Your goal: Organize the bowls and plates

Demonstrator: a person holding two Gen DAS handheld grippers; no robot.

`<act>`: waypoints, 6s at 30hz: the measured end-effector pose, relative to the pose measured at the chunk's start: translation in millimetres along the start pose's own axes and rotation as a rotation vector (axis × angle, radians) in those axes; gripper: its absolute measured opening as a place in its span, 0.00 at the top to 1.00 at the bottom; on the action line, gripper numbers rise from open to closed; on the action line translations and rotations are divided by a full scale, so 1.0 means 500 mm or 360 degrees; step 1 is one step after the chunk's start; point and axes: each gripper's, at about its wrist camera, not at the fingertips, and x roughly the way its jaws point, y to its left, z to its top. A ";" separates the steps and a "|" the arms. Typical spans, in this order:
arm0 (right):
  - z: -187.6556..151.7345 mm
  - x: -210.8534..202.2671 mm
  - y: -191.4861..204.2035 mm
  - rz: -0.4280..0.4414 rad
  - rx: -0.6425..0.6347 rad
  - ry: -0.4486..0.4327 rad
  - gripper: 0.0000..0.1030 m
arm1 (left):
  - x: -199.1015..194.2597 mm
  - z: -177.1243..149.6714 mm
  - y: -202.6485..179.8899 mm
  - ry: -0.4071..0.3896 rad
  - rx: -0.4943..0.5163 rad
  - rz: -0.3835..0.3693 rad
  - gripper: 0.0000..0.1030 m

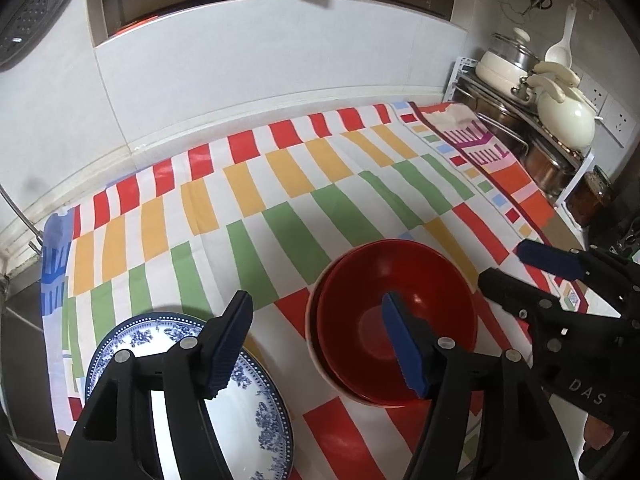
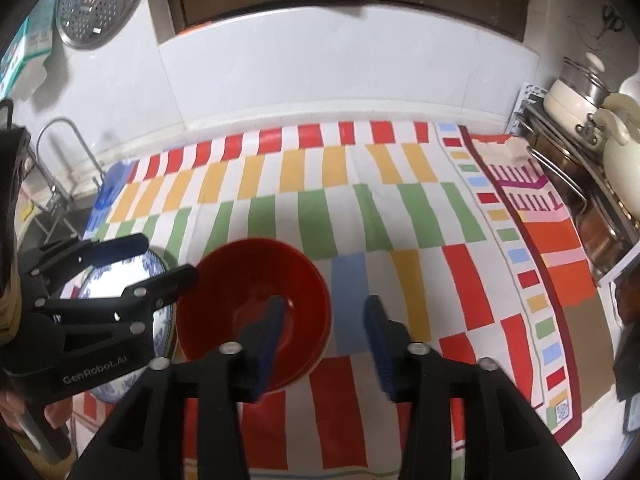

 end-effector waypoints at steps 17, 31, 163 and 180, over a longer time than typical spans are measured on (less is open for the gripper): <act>-0.015 0.095 -0.027 0.0000 0.0111 0.0160 0.49 | 0.093 -0.021 0.024 0.0196 -0.0057 0.0003 0.35; -0.048 0.153 -0.033 0.0080 0.0253 0.0324 0.60 | 0.153 -0.041 0.023 0.0347 -0.0092 -0.0102 0.52; -0.295 -0.288 0.239 0.0028 -0.0251 -0.0508 0.16 | -0.412 -0.451 0.067 -0.0557 -0.0407 0.0652 0.00; -0.414 -0.420 0.202 0.0017 -0.0201 -0.0617 0.14 | -0.502 -0.526 -0.026 -0.0612 -0.0363 0.0578 0.00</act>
